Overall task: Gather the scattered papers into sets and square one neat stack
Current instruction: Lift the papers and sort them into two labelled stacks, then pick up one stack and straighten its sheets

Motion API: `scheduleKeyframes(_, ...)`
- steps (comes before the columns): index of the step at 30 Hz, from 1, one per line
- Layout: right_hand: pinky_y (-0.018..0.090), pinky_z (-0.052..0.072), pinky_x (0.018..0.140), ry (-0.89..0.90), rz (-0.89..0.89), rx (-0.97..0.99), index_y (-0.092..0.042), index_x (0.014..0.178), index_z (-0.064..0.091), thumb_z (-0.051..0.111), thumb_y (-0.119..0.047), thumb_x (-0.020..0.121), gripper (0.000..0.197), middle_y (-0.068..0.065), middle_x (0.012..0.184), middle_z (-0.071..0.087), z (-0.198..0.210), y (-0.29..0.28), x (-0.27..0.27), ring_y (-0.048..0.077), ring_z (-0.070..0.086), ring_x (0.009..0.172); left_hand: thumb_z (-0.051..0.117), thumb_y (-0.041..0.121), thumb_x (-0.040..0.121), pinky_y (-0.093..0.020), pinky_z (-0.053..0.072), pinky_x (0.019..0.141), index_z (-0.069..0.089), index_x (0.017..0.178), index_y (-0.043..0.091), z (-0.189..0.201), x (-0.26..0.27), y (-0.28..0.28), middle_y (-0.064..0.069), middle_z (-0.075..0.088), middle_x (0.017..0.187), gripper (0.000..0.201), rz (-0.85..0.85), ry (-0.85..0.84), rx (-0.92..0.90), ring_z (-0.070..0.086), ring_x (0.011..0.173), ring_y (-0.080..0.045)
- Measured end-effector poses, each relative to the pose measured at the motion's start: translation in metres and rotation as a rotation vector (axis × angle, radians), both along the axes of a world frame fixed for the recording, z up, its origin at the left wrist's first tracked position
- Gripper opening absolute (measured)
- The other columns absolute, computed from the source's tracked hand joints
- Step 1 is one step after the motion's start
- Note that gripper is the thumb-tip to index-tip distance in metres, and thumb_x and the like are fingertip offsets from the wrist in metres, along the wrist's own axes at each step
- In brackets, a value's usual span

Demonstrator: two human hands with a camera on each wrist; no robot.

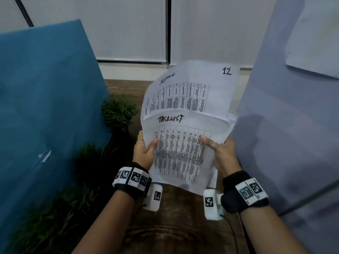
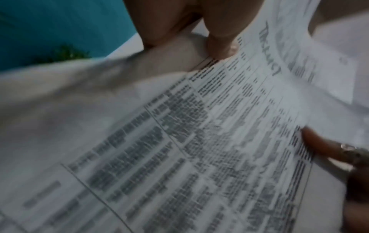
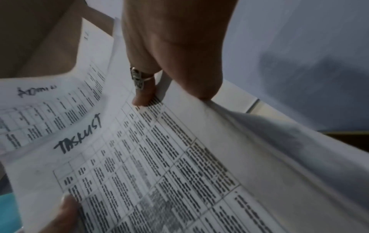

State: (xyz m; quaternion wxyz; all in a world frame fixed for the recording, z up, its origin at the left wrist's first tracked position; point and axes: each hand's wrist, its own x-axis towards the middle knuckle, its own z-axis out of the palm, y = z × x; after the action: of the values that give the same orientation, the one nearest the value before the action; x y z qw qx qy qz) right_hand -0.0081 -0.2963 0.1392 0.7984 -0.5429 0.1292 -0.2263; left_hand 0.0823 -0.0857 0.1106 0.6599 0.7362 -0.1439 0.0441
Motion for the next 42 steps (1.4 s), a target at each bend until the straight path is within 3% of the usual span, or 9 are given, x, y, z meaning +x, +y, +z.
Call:
scheduleKeyframes(3, 0.041, 0.057, 0.085, 0.035, 0.082, -0.084, 0.001, 0.123, 0.053, 0.073, 0.006, 0.07, 0.058, 0.015, 0.115, 0.067, -0.003, -0.001, -0.01, 0.025, 0.066, 0.107, 0.064, 0.011, 0.081, -0.009, 0.054, 0.075, 0.046, 0.101, 0.034, -0.006, -0.006, 0.001, 0.013, 0.061, 0.093, 0.035, 0.013, -0.009, -0.017, 0.063, 0.083, 0.009)
scheduleKeyframes(8, 0.019, 0.055, 0.083, 0.256, 0.165, -0.375, -0.007, 0.12, 0.058, 0.079, 0.006, 0.067, 0.058, 0.005, 0.112, 0.067, -0.041, 0.008, -0.019, 0.017, 0.065, 0.106, 0.08, 0.046, 0.056, -0.037, 0.058, 0.085, 0.049, 0.119, 0.002, -0.025, -0.021, 0.006, -0.014, 0.066, 0.111, 0.083, -0.06, 0.054, -0.011, 0.066, 0.103, -0.018)
scheduleKeyframes(11, 0.007, 0.052, 0.065, 0.271, 0.048, -0.351, -0.004, 0.114, 0.058, 0.074, 0.012, 0.068, 0.051, 0.004, 0.104, 0.065, -0.034, 0.012, -0.013, 0.006, 0.065, 0.087, 0.085, 0.024, 0.052, -0.025, 0.058, 0.082, 0.038, 0.123, 0.004, -0.016, -0.018, -0.001, -0.006, 0.063, 0.111, 0.088, -0.029, 0.077, -0.063, 0.063, 0.103, -0.013)
scheduleKeyframes(17, 0.032, 0.058, 0.085, 0.237, 0.038, -0.259, -0.002, 0.111, 0.062, 0.076, 0.005, 0.069, 0.045, 0.015, 0.112, 0.068, -0.026, -0.003, -0.014, 0.017, 0.067, 0.096, 0.088, 0.015, 0.052, -0.037, 0.059, 0.083, 0.055, 0.111, 0.002, -0.022, -0.004, 0.009, -0.011, 0.069, 0.103, 0.069, -0.046, 0.135, -0.062, 0.068, 0.096, -0.016)
scheduleKeyframes(21, 0.02, 0.056, 0.079, 0.22, -0.033, -0.363, -0.014, 0.104, 0.057, 0.074, 0.003, 0.073, 0.039, -0.002, 0.101, 0.065, -0.017, 0.005, -0.01, 0.016, 0.063, 0.101, 0.078, 0.0, 0.064, -0.02, 0.057, 0.072, 0.065, 0.099, 0.002, -0.021, -0.005, 0.007, 0.003, 0.069, 0.088, 0.037, -0.101, 0.096, -0.045, 0.07, 0.08, 0.001)
scheduleKeyframes(28, 0.002, 0.027, 0.104, -0.027, -0.412, -0.752, -0.009, 0.147, 0.011, 0.075, 0.0, 0.072, 0.099, 0.002, 0.144, 0.025, 0.013, 0.028, -0.004, 0.012, 0.03, 0.133, 0.073, -0.007, 0.068, -0.014, 0.057, 0.066, 0.066, 0.093, 0.011, -0.019, -0.006, 0.004, 0.007, 0.07, 0.085, 0.031, -0.177, 0.102, -0.095, 0.07, 0.079, 0.002)
scheduleKeyframes(34, 0.041, 0.006, 0.119, -0.319, -0.744, -1.481, -0.023, 0.146, -0.022, 0.059, -0.02, 0.084, 0.103, 0.007, 0.156, -0.004, 0.06, 0.055, 0.006, 0.017, -0.01, 0.144, 0.071, -0.008, 0.07, -0.016, 0.057, 0.066, 0.067, 0.086, 0.019, -0.017, -0.004, 0.006, 0.017, 0.075, 0.074, 0.031, -0.214, 0.143, -0.128, 0.07, 0.078, -0.001)
scheduleKeyframes(36, 0.047, 0.004, 0.118, -0.41, -0.74, -1.704, -0.025, 0.149, -0.013, 0.055, -0.028, 0.086, 0.092, -0.002, 0.159, -0.012, 0.07, 0.068, 0.009, 0.019, -0.013, 0.145, 0.068, -0.011, 0.071, -0.014, 0.055, 0.065, 0.066, 0.086, 0.016, -0.015, -0.005, 0.004, 0.017, 0.075, 0.073, 0.031, -0.231, 0.143, -0.134, 0.07, 0.075, 0.0)
scheduleKeyframes(42, 0.059, 0.022, 0.11, -0.209, -0.292, -1.86, -0.017, 0.124, 0.055, 0.057, -0.04, 0.083, 0.046, 0.002, 0.114, 0.065, 0.08, 0.063, 0.011, 0.023, 0.057, 0.113, 0.064, -0.017, 0.07, -0.01, 0.054, 0.064, 0.064, 0.086, 0.016, -0.014, -0.008, 0.005, 0.021, 0.075, 0.072, 0.037, -0.261, 0.146, -0.142, 0.069, 0.074, 0.004)
